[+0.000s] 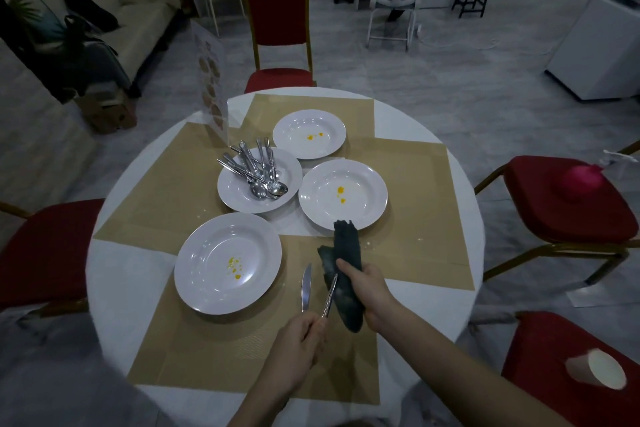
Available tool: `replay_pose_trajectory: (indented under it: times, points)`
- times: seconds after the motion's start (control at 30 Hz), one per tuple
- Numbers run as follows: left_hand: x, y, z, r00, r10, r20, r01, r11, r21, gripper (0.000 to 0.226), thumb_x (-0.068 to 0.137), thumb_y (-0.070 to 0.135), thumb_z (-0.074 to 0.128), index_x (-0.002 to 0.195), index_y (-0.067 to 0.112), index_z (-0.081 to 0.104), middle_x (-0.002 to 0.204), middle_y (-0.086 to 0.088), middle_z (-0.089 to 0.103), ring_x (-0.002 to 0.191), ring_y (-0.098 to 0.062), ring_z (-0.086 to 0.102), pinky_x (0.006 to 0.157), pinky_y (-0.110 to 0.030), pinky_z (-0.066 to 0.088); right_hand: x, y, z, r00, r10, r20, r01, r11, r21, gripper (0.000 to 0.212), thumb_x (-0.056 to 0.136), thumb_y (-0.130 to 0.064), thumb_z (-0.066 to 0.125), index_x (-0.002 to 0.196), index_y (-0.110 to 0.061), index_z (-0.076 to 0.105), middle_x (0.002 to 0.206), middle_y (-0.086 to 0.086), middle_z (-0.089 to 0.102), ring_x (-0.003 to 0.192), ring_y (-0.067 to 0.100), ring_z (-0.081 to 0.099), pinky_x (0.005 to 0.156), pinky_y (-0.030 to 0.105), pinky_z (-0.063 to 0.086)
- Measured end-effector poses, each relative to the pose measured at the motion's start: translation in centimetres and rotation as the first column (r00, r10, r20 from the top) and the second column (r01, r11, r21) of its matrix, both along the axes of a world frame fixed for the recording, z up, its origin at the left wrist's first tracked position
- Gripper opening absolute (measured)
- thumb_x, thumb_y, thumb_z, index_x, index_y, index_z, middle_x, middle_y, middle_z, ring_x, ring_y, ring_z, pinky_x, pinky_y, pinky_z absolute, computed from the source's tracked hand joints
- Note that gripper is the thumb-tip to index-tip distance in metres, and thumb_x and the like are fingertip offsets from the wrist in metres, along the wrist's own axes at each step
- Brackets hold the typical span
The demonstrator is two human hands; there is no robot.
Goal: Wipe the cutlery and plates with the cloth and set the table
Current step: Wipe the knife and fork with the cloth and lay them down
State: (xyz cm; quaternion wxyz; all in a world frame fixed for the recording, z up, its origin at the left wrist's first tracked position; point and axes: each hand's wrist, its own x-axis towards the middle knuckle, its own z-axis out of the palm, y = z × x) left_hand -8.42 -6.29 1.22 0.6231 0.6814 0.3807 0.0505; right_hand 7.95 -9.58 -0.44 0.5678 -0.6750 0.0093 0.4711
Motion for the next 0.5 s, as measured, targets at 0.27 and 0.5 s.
replay_pose_trajectory:
  times: [0.27,0.5]
  points:
    - [-0.7,0.1,-0.4,1.000,0.006,0.007,-0.005,0.998,-0.068,0.029,0.100,0.015,0.046,0.071,0.011,0.045,0.053,0.004,0.040,0.046,-0.008,0.033,0.048,-0.026,0.029,-1.1,0.2,-0.6,0.999,0.022,-0.032,-0.022,1.000,0.018,0.026,0.089,-0.023,0.067,0.103,-0.002,0.065,0.087,0.013,0.072,0.074,0.023,0.069,0.061,0.028,0.053]
    - [-1.6,0.1,-0.9,1.000,-0.030,-0.003,0.030,0.999,-0.035,0.030,0.099,0.018,0.049,0.071,0.011,0.051,0.053,0.006,0.043,0.049,-0.009,0.035,0.051,-0.026,0.031,0.0,-0.1,-0.9,0.992,-0.129,0.000,0.129,0.992,-0.009,0.026,0.090,-0.018,0.065,0.103,0.005,0.066,0.087,0.017,0.070,0.069,0.023,0.066,0.057,0.024,0.052]
